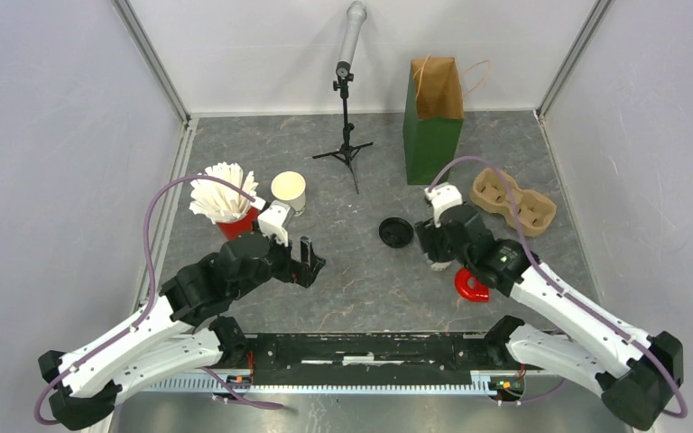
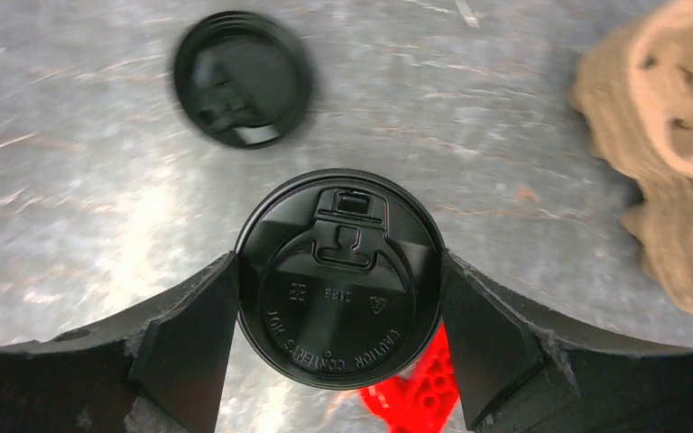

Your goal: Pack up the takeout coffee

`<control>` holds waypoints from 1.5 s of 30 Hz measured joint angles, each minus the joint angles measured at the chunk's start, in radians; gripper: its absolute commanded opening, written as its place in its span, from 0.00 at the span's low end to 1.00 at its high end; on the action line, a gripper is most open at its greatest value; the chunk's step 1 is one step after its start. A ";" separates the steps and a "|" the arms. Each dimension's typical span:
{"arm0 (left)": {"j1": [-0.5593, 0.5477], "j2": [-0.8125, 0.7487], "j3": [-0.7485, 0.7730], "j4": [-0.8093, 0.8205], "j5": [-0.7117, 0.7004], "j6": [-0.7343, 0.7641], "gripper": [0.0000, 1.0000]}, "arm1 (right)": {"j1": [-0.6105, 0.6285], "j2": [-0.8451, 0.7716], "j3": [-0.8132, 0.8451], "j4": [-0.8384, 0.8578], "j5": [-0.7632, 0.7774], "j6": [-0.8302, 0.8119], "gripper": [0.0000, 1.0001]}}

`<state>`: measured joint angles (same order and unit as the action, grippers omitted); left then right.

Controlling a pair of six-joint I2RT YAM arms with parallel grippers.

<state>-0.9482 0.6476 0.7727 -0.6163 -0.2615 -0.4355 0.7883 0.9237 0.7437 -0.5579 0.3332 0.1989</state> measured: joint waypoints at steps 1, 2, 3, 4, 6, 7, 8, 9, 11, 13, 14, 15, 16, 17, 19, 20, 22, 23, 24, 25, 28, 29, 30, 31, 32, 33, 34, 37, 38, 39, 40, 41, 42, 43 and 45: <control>0.000 0.000 0.000 -0.003 0.000 0.000 1.00 | -0.057 0.001 0.000 0.003 -0.003 -0.016 0.77; 0.000 0.000 0.000 -0.007 0.000 0.000 1.00 | -0.106 0.004 0.000 0.008 -0.011 -0.031 0.77; 0.000 0.002 0.000 -0.011 0.000 0.001 1.00 | -0.164 0.014 0.003 0.014 -0.026 -0.047 0.77; 0.000 0.003 0.000 -0.016 0.000 0.001 1.00 | -0.210 0.029 0.007 0.022 -0.042 -0.060 0.77; 0.000 0.005 0.000 -0.026 0.000 0.002 1.00 | -0.294 0.071 0.017 0.043 -0.083 -0.084 0.76; 0.000 0.005 0.000 -0.031 0.000 0.002 1.00 | -0.332 0.094 0.019 0.056 -0.104 -0.094 0.76; 0.000 0.006 0.000 -0.035 0.000 0.002 1.00 | -0.367 0.116 0.020 0.071 -0.130 -0.103 0.76; 0.000 0.006 0.000 -0.039 0.000 0.003 1.00 | -0.391 0.131 0.021 0.094 -0.151 -0.106 0.77; 0.000 0.006 0.000 -0.041 0.000 0.003 1.00 | -0.435 0.154 0.025 0.126 -0.184 -0.118 0.80; 0.000 0.006 0.000 -0.041 0.000 0.003 1.00 | -0.459 0.164 0.025 0.152 -0.207 -0.122 0.84; 0.000 0.006 0.000 -0.041 0.000 0.004 1.00 | -0.465 0.167 0.025 0.156 -0.214 -0.122 0.90; 0.000 0.006 0.000 -0.041 0.000 0.004 1.00 | -0.467 0.168 0.025 0.159 -0.219 -0.123 0.96; 0.000 0.006 0.000 -0.041 0.000 0.004 1.00 | -0.468 0.169 0.025 0.159 -0.221 -0.124 0.98; 0.000 0.006 0.000 -0.041 0.000 0.005 1.00 | -0.468 0.169 0.025 0.160 -0.222 -0.126 0.98; 0.000 0.007 0.000 -0.041 0.000 0.011 1.00 | -0.469 0.169 0.027 0.155 -0.221 -0.126 0.98; 0.000 0.007 0.000 -0.041 0.000 0.013 1.00 | -0.469 0.169 0.029 0.148 -0.220 -0.125 0.98; 0.000 0.010 0.000 -0.041 0.000 0.020 1.00 | -0.469 0.168 0.045 0.126 -0.218 -0.126 0.98; 0.000 0.012 0.000 -0.041 0.000 0.022 1.00 | -0.469 0.168 0.058 0.115 -0.216 -0.125 0.98; 0.000 0.014 0.000 -0.042 0.000 0.023 1.00 | -0.469 0.166 0.070 0.107 -0.216 -0.125 0.98; 0.000 0.017 0.000 -0.042 -0.001 0.025 1.00 | -0.469 0.161 0.082 0.101 -0.215 -0.124 0.98; 0.000 0.023 0.000 -0.047 -0.012 0.032 1.00 | -0.469 0.132 0.115 0.082 -0.216 -0.121 0.98; 0.000 0.024 0.001 -0.050 -0.020 0.033 1.00 | -0.468 0.120 0.124 0.076 -0.217 -0.119 0.98; 0.000 0.025 0.001 -0.052 -0.026 0.033 1.00 | -0.468 0.109 0.132 0.074 -0.219 -0.118 0.98; 0.000 0.025 0.001 -0.056 -0.031 0.033 1.00 | -0.465 0.098 0.137 0.074 -0.225 -0.117 0.95; 0.000 0.024 0.001 -0.059 -0.036 0.033 1.00 | -0.459 0.089 0.139 0.079 -0.233 -0.117 0.93; 0.000 0.023 0.002 -0.062 -0.039 0.033 1.00 | -0.447 0.079 0.139 0.083 -0.241 -0.114 0.91; 0.000 0.021 0.002 -0.064 -0.045 0.033 0.99 | -0.430 0.074 0.139 0.086 -0.249 -0.110 0.88; 0.000 0.004 0.002 -0.066 -0.048 0.033 0.99 | -0.329 0.070 0.126 0.126 -0.258 -0.090 0.78; 0.000 -0.006 0.002 -0.066 -0.048 0.034 0.99 | -0.284 0.071 0.113 0.146 -0.261 -0.081 0.74; 0.000 -0.014 0.002 -0.066 -0.049 0.034 0.98 | -0.247 0.074 0.099 0.165 -0.263 -0.073 0.70; 0.000 -0.024 0.002 -0.066 -0.050 0.034 0.98 | -0.208 0.080 0.083 0.187 -0.264 -0.065 0.67; 0.000 -0.032 0.002 -0.066 -0.051 0.034 0.97 | -0.185 0.089 0.074 0.200 -0.267 -0.062 0.64; 0.000 -0.040 0.002 -0.066 -0.053 0.034 0.97 | -0.154 0.103 0.060 0.225 -0.265 -0.058 0.61; 0.000 -0.045 0.002 -0.065 -0.053 0.034 0.96 | -0.134 0.120 0.049 0.244 -0.266 -0.058 0.58; 0.000 -0.053 0.002 -0.064 -0.058 0.034 0.95 | -0.094 0.166 0.031 0.286 -0.266 -0.062 0.52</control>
<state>-0.9482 0.5949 0.7746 -0.6804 -0.3199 -0.4019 0.6941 1.0897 0.7742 -0.2718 0.0669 0.1368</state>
